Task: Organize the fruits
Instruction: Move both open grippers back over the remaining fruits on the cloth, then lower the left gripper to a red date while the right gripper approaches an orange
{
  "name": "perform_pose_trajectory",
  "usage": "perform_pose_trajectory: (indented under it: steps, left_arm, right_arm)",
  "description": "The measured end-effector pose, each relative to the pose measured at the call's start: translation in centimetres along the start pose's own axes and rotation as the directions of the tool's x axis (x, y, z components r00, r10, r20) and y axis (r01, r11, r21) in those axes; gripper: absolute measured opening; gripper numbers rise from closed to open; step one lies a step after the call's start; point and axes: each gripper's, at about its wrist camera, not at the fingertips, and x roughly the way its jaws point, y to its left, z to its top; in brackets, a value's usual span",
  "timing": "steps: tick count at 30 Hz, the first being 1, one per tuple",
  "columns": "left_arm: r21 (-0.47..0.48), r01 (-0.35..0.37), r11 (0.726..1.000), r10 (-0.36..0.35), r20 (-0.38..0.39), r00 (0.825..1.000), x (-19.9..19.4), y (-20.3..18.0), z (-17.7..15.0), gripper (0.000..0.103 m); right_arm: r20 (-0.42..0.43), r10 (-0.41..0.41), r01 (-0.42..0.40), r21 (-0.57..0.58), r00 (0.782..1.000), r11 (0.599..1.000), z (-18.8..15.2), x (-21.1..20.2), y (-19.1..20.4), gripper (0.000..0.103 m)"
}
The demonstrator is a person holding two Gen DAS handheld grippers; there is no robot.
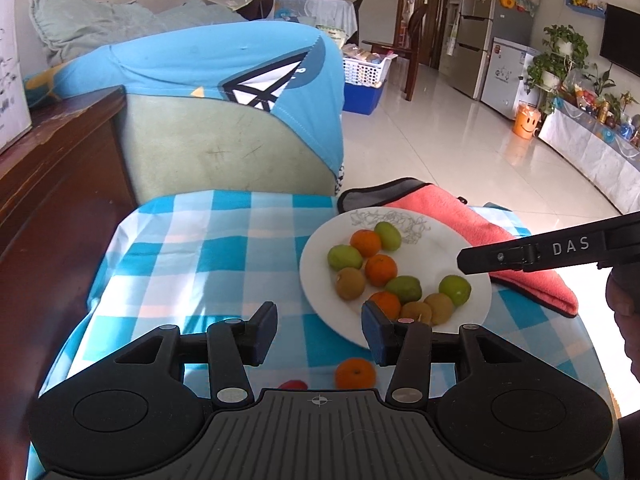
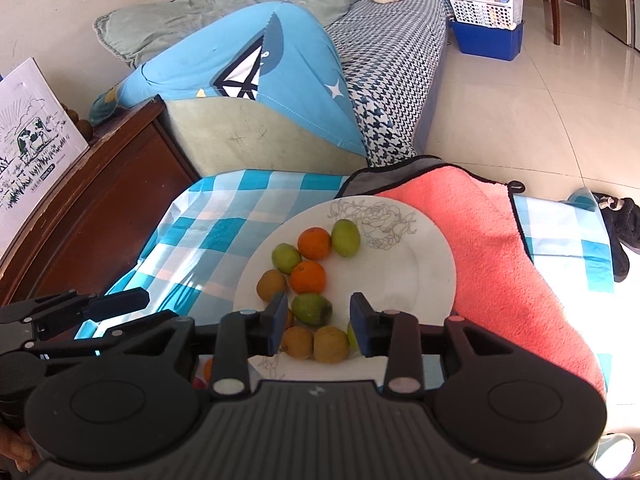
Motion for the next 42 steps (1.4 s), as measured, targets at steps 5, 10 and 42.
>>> perform_pose_trajectory:
  steps: [5,10,42]
  left_arm:
    - [-0.038,-0.034,0.999,0.034,-0.014,0.999,-1.7,1.3,-1.5,0.047]
    - [-0.06,-0.069,0.996,0.068,-0.021,0.997,-2.8,2.4,-2.6,0.051]
    - [-0.096,0.012,0.995,-0.03,-0.187,0.982,2.6,6.0,-3.1,0.075]
  right_arm:
    - [-0.002,0.016,-0.016,0.012,1.0,1.0,-1.4,-0.6,0.9,0.037]
    - [-0.012,0.039,-0.038,0.01,0.999,0.999,-3.5,-1.3,2.2,0.038]
    - [-0.157,0.111,-0.141,-0.198,0.981,0.97,-10.0,3.2,9.3,0.041]
